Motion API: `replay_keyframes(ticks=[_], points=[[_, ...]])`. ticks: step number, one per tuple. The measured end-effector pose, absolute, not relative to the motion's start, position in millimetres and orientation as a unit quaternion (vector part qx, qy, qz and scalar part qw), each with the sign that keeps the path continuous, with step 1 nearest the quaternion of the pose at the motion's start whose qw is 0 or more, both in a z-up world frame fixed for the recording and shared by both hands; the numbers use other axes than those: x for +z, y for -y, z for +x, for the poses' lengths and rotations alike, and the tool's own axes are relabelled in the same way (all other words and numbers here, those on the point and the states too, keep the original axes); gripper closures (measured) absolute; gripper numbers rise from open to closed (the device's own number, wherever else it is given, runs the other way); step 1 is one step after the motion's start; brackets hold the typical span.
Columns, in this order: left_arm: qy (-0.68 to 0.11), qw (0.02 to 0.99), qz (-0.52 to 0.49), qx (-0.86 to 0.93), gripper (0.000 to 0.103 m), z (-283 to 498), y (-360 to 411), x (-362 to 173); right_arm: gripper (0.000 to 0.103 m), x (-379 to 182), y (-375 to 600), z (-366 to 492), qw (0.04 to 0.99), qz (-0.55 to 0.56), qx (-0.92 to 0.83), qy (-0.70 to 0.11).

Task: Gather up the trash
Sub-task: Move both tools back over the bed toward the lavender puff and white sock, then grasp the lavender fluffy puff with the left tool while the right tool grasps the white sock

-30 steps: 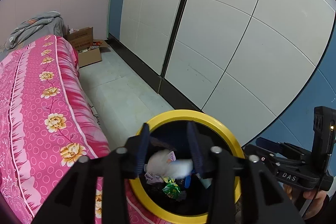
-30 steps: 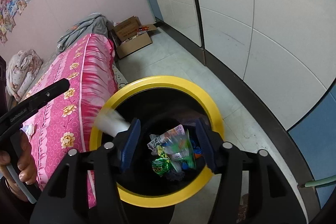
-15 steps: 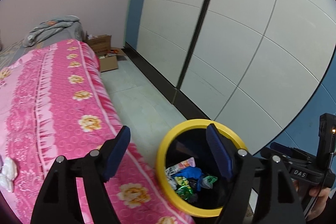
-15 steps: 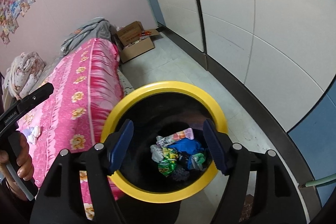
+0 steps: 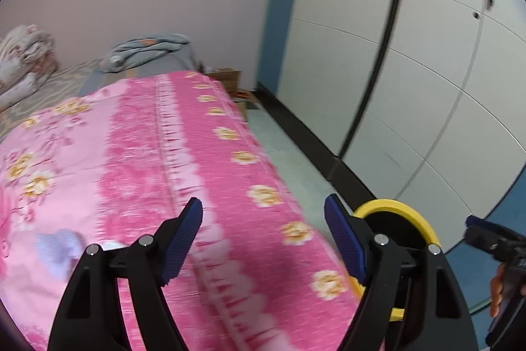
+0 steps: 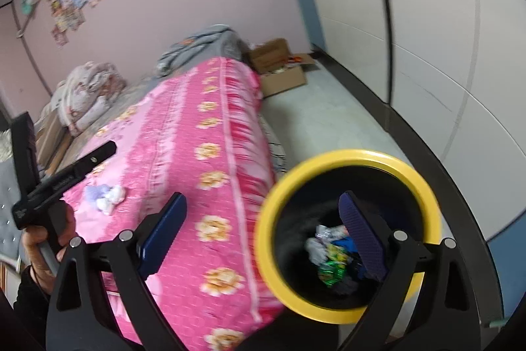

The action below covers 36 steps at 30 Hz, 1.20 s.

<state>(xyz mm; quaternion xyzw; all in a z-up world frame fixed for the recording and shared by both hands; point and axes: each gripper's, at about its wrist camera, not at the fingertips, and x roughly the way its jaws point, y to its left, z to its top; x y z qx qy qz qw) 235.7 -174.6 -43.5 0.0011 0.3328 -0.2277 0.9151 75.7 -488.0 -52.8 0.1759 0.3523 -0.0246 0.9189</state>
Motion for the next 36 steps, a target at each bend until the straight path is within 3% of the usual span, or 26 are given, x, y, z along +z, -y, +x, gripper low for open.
replay_keyframes(ticks=[9, 19, 36], points=[[-0.335, 0.932, -0.011, -0.141, 0.03, 249, 71, -45, 0.009, -27, 405, 111, 0.928, 0.124, 0.047, -0.347], [-0.36, 0.93, -0.025, -0.073, 0.03, 266, -13, -72, 0.009, -35, 321, 157, 0.912, 0.079, 0.103, -0.39], [-0.411, 0.908, -0.066, -0.047, 0.03, 303, -58, -137, 0.01, -96, 209, 236, 0.868, 0.053, 0.173, -0.463]])
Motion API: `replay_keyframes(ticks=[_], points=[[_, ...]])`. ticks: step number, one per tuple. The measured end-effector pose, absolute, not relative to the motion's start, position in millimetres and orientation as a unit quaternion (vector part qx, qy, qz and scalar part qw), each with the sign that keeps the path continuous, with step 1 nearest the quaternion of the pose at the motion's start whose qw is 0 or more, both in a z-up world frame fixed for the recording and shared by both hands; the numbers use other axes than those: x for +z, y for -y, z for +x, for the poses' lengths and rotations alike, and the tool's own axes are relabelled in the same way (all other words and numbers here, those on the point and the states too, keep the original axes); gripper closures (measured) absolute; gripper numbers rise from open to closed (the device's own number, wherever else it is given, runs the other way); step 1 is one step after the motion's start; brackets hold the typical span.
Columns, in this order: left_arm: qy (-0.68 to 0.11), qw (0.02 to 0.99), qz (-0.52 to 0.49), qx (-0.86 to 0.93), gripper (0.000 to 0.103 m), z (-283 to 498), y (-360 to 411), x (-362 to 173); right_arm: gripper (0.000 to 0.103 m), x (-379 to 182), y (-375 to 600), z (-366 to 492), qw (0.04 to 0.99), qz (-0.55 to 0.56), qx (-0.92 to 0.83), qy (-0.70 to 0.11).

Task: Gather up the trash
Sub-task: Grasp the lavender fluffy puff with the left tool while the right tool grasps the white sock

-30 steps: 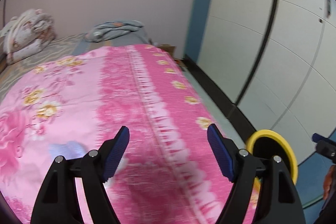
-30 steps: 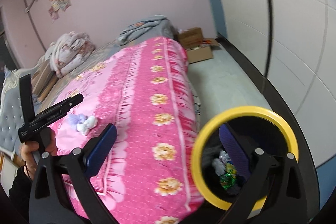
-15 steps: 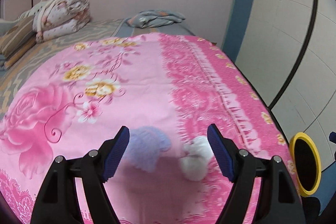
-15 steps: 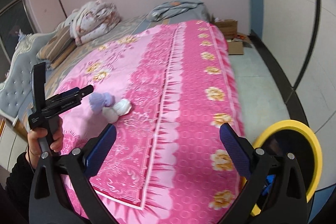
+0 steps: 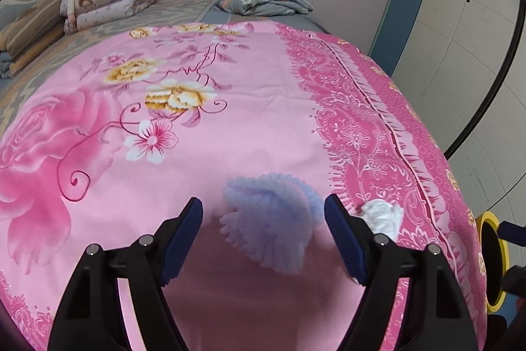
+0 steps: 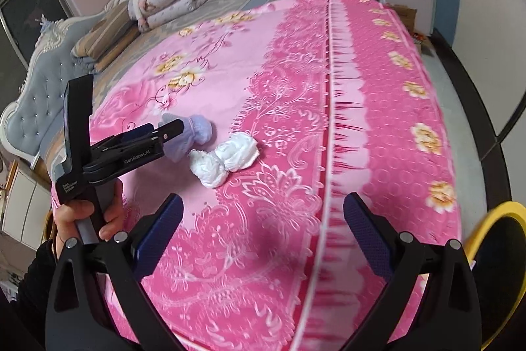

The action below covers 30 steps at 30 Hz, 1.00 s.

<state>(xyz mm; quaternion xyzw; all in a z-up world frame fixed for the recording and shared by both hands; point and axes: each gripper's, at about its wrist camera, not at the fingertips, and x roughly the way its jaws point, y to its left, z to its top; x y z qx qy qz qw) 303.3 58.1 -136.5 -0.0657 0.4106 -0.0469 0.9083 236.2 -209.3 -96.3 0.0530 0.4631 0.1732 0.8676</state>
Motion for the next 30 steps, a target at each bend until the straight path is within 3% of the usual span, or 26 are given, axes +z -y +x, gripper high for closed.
replay_keyframes(ticks=[3, 10, 16, 25, 30], points=[[-0.417, 0.904, -0.077, -0.047, 0.031, 311, -63, -143, 0.015, -107, 202, 255, 0.856, 0.071, 0.182, -0.479], [-0.426, 0.895, -0.114, -0.06, 0.052, 326, -73, -157, 0.026, -134, 185, 292, 0.829, 0.096, 0.187, -0.518], [-0.419, 0.891, -0.156, -0.079, 0.063, 328, -85, -164, 0.028, -150, 170, 314, 0.81, 0.106, 0.199, -0.54], [-0.412, 0.884, -0.201, -0.094, 0.067, 327, -95, -172, 0.038, -169, 150, 332, 0.798, 0.1, 0.205, -0.558], [-0.409, 0.885, -0.203, -0.096, 0.07, 326, -96, -171, 0.065, -169, 141, 334, 0.796, 0.097, 0.217, -0.556]])
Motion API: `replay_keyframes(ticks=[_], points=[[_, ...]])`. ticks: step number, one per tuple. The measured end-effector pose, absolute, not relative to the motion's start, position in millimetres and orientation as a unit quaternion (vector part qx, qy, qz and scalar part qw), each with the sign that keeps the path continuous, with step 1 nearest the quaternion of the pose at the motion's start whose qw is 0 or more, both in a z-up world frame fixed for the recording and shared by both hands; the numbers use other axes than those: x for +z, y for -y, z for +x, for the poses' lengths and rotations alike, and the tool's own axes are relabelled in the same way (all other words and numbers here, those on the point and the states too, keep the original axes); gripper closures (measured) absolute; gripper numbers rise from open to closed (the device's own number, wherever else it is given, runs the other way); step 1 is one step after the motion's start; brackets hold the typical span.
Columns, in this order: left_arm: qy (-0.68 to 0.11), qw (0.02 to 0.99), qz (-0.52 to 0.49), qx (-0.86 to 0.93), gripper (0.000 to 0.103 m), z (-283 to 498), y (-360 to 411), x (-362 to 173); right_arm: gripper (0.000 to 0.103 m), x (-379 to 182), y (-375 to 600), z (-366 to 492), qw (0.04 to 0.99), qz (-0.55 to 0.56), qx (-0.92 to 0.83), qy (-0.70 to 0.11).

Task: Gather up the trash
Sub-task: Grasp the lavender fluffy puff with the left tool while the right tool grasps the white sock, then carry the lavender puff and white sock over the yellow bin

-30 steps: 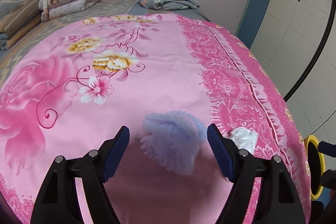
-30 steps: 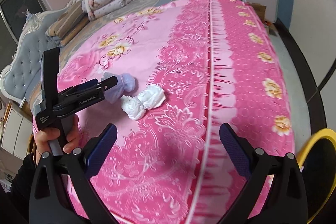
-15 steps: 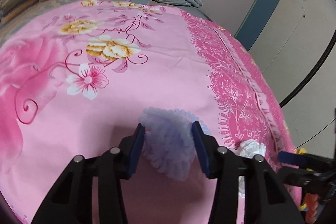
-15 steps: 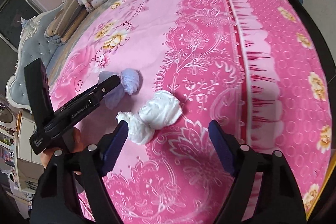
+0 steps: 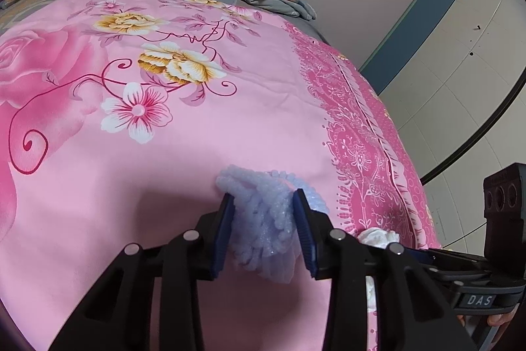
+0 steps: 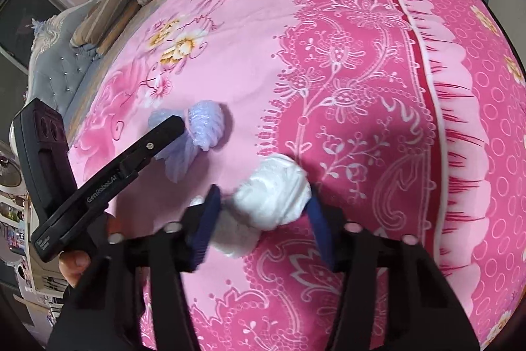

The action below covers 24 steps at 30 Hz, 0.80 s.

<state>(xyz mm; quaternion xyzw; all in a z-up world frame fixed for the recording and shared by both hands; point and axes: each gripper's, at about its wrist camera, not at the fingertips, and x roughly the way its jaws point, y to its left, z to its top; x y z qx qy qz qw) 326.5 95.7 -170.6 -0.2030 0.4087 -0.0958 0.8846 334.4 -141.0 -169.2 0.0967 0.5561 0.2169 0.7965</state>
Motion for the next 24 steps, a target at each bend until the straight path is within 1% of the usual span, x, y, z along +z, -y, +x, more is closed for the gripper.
replay_keyframes(ticks=[3, 6, 15, 24], points=[[-0.406, 0.886, -0.204, -0.096, 0.074, 326, -96, -169, 0.072, -165, 138, 331, 0.801, 0.09, 0.222, -0.548], [-0.403, 0.888, -0.199, -0.097, 0.076, 324, -94, -165, 0.076, -160, 138, 325, 0.808, 0.078, 0.228, -0.537], [-0.393, 0.897, -0.179, -0.097, 0.077, 312, -86, -144, 0.077, -140, 159, 302, 0.825, 0.079, 0.224, -0.512], [-0.371, 0.911, -0.149, -0.1, 0.077, 277, -67, -116, 0.077, -117, 201, 265, 0.843, 0.084, 0.205, -0.491]])
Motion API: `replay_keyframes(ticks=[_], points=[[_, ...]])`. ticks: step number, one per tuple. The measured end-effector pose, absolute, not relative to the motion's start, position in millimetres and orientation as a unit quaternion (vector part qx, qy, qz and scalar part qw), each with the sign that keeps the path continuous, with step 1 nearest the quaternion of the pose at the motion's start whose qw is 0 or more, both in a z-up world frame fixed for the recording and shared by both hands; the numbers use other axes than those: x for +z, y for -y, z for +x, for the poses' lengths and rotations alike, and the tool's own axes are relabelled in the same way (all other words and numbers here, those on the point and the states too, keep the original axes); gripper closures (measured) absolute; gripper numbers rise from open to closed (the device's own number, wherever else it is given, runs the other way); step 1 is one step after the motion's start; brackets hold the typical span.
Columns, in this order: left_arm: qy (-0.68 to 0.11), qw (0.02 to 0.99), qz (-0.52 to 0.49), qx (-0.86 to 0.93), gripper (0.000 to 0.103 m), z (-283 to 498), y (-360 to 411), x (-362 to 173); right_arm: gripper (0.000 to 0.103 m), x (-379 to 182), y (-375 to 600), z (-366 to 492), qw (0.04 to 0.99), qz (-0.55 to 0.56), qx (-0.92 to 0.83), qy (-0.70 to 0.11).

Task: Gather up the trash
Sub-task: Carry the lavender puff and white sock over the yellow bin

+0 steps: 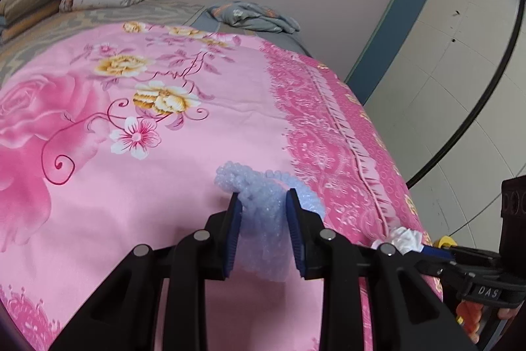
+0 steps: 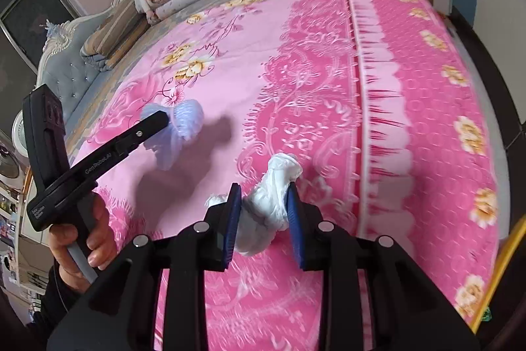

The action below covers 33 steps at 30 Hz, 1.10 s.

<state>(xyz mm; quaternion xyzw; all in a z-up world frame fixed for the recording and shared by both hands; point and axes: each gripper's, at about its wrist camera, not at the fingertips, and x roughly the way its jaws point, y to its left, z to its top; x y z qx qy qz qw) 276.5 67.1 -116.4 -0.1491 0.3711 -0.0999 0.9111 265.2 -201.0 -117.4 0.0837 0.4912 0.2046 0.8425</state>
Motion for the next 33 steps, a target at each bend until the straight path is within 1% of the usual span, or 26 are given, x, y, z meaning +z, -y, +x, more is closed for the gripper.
replay_keyframes(ticks=[7, 17, 33], points=[[-0.349, 0.92, -0.122, -0.13, 0.077, 239, -36, -91, 0.077, -89, 242, 225, 0.865, 0.091, 0.184, -0.457], [-0.297, 0.932, -0.09, -0.189, 0.077, 185, 18, -38, 0.077, -46, 296, 166, 0.898, 0.115, 0.154, -0.397], [-0.219, 0.942, -0.032, -0.254, 0.077, 125, 106, 38, 0.077, 23, 407, 99, 0.936, 0.169, 0.078, -0.299]])
